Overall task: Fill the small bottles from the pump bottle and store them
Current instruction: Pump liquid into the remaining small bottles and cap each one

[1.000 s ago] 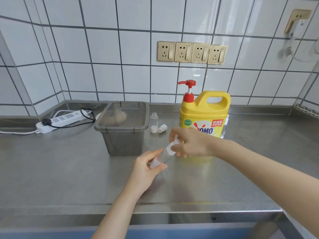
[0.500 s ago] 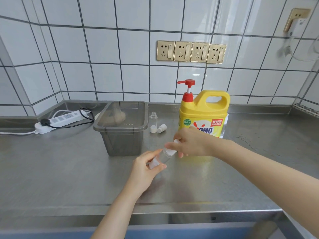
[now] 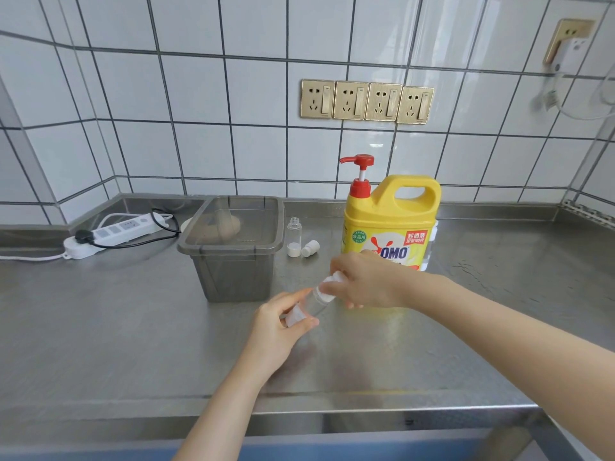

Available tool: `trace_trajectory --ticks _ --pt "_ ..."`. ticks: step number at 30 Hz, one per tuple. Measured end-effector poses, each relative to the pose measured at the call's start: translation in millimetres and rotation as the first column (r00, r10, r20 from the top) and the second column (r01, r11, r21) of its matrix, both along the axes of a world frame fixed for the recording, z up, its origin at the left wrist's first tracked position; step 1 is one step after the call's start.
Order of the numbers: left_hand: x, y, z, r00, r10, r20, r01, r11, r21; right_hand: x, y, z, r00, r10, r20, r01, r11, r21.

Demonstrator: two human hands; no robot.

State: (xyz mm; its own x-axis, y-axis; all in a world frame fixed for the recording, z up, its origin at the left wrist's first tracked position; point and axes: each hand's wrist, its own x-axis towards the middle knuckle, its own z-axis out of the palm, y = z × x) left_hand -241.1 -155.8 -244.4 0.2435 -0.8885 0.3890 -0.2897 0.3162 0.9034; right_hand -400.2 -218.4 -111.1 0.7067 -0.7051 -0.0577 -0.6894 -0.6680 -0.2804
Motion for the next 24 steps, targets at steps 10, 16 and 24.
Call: trace_trajectory --ticks 10,16,24 --pt "0 1 -1 1.000 -0.005 0.028 0.005 1.000 0.002 0 -1 5 0.992 0.087 -0.087 -0.095 0.992 -0.088" --pt "2 0 -2 0.997 0.069 0.035 -0.067 0.997 -0.044 9 2 -9 0.999 -0.040 0.033 0.044 0.990 -0.130" --pt "-10 6 11 0.892 0.348 0.288 -0.265 0.919 -0.291 -1 11 -25 0.826 -0.196 0.529 0.148 0.980 0.133"
